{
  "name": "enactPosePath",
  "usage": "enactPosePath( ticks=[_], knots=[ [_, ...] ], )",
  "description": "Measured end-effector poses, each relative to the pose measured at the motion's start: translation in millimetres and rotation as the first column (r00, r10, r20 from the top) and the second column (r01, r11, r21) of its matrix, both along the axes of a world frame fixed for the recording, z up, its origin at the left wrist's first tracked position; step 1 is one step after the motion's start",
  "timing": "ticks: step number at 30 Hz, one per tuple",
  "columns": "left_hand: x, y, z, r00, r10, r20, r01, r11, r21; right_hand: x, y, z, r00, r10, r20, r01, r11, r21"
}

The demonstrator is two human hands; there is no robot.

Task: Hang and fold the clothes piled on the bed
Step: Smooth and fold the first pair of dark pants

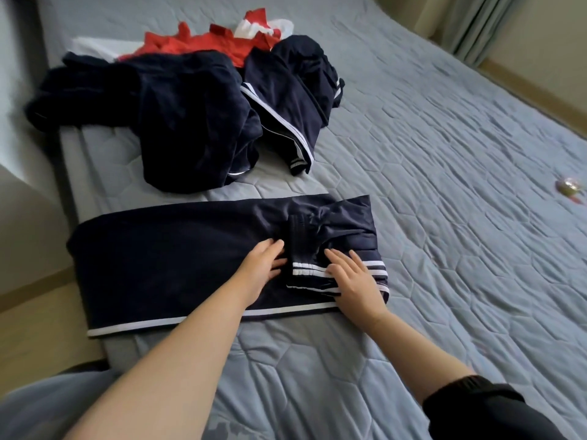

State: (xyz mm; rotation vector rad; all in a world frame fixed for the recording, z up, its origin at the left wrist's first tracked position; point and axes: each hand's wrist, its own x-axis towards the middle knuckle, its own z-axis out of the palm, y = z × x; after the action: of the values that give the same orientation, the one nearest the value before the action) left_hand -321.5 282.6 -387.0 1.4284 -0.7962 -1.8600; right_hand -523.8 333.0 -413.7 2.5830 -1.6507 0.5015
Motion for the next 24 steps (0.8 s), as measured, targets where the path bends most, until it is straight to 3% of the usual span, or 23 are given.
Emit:
enactPosePath(
  ticks=[5,9,12,16,20,24],
  knots=[
    [-9.5,0.7,-5.1,1.0,0.026,-0.015,-0.025,0.994,0.104,4.7,-7.1,8.7,0.994,0.022,0.104,-0.024,1.0,0.017],
    [-4.7,1.6,-10.8,0.969,0.068,0.237,-0.062,0.998,-0.033,6.3,-7.0,11.6,0.992,0.109,-0.067,-0.114,0.99,-0.08],
    [3.6,1.3,-12.6,0.934,0.152,0.323,-0.123,0.986,-0.109,-4.2,-6.8,11.8,0.986,-0.122,-0.116,0.112,0.989,-0.094],
    [7.6,4.6,-18.5,0.913,0.123,0.389,-0.072,0.987,-0.144,-17.2,2.8,3.0,0.913,-0.391,-0.111,0.4,0.914,0.072],
    [9.2,6.6,-22.8,0.881,0.055,0.471,0.043,0.98,-0.194,-16.2,1.7,-3.3,0.89,-0.451,-0.066,0.455,0.871,0.187],
    [13.4,4.9,-23.0,0.87,0.021,0.493,0.088,0.976,-0.197,-19.8,8.0,-3.1,0.909,-0.415,0.029,0.41,0.906,0.104]
  ],
)
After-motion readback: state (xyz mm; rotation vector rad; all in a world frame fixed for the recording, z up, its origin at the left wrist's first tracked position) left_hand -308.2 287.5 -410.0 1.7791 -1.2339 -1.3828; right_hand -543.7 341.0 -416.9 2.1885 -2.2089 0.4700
